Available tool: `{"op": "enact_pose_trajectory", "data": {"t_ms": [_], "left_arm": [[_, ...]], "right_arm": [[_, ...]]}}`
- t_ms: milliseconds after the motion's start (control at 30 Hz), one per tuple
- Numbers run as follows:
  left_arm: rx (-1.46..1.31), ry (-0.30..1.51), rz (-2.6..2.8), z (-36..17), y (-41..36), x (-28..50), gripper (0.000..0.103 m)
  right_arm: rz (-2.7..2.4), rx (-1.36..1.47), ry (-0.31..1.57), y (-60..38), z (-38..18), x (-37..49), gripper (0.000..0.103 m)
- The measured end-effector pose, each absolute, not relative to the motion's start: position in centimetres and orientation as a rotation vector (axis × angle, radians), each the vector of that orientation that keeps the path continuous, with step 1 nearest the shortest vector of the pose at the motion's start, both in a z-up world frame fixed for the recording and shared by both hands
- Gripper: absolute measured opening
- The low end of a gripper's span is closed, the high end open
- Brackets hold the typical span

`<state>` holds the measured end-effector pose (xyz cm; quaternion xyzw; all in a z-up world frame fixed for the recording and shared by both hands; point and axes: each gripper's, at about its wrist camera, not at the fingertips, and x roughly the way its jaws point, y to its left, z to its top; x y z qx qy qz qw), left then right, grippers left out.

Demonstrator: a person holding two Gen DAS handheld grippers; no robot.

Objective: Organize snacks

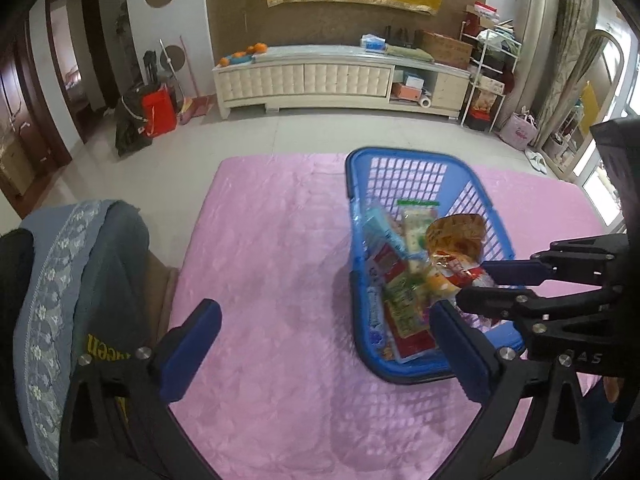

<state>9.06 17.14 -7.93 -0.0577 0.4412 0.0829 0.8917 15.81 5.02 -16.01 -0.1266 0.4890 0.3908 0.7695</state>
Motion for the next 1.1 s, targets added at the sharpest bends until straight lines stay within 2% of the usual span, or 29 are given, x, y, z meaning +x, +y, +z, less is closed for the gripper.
{"op": "enact_pose_trajectory", "data": {"t_ms": [267,333,433,500,567,833,1100], "left_arm": [[-0.132,0.933,0.168,-9.9,19.0,8.4,0.103],[-0.129,0.934,0.17,-10.1,19.0,8.4,0.103],[-0.134,0.937,0.169,-10.5,19.1,8.4,0.103],[-0.141,0.938,0.167,-10.7,19.1,8.3,0.103],[-0.144,0.938,0.165,-10.8,19.0,8.0,0.103],[-0.112,0.85,0.189,-9.7,17.0,5.8,0.103],[-0.094,0.743,0.147,-8.9,11.2,2.9,0.103]], "right_arm": [[0.792,-0.36,1.116,7.9,-19.1,15.5,0.036],[0.778,-0.375,1.119,8.2,-19.3,15.4,0.04],[0.762,-0.415,1.116,8.8,-19.6,15.0,0.051],[0.763,-0.435,1.106,9.1,-19.7,14.9,0.071],[0.772,-0.44,1.096,9.1,-19.7,14.8,0.079],[0.752,-0.353,0.964,5.2,-17.4,13.5,0.079],[0.714,-0.232,0.809,-2.0,-15.7,9.5,0.079]]}}
